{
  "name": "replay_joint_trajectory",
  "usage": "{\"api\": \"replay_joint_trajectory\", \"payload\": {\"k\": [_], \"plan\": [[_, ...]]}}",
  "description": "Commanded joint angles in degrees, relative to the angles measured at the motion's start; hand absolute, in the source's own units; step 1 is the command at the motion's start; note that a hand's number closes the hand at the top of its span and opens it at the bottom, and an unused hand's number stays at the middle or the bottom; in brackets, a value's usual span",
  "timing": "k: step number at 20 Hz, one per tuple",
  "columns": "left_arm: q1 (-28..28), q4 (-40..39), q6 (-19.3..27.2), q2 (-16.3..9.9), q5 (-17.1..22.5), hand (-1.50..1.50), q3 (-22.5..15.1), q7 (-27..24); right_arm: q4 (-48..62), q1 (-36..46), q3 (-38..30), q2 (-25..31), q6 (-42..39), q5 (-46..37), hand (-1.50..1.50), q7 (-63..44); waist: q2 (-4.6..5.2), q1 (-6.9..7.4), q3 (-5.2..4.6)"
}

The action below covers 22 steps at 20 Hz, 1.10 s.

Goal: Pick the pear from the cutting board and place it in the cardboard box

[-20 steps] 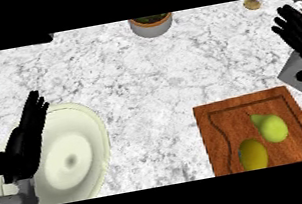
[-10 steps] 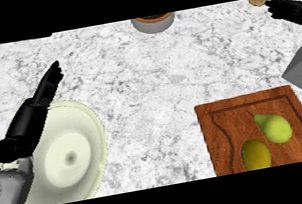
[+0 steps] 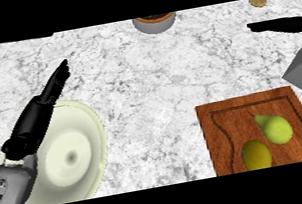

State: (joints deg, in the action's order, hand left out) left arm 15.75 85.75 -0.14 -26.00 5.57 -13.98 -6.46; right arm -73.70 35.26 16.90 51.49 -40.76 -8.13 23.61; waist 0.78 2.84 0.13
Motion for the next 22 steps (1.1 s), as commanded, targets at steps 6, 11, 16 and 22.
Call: {"api": "replay_joint_trajectory", "payload": {"k": [6,11,16,22], "plan": [[1.81,0.66,0.06,1.37,-0.43,0.00,0.05,3.58,-3.33,7.01,15.92,3.03,-7.22,-14.57,-1.50,7.83,-0.40,-0.78,-0.11],[-1.82,1.56,0.46,1.00,-1.94,0.00,0.87,1.61,-10.15,7.40,21.35,2.55,-6.37,-19.87,-1.50,2.81,-0.85,-1.98,-0.16],[0.36,-4.21,-1.94,0.78,-2.01,0.00,3.80,-1.54,-11.88,7.74,23.12,-0.75,-10.16,-21.55,-1.50,-3.73,-0.62,-2.48,-0.19],[-2.14,4.37,-1.60,1.58,-3.06,0.00,3.61,4.40,-14.13,2.16,22.72,-4.32,-10.86,-22.91,-1.50,-9.79,-0.82,-2.42,-0.13]]}}
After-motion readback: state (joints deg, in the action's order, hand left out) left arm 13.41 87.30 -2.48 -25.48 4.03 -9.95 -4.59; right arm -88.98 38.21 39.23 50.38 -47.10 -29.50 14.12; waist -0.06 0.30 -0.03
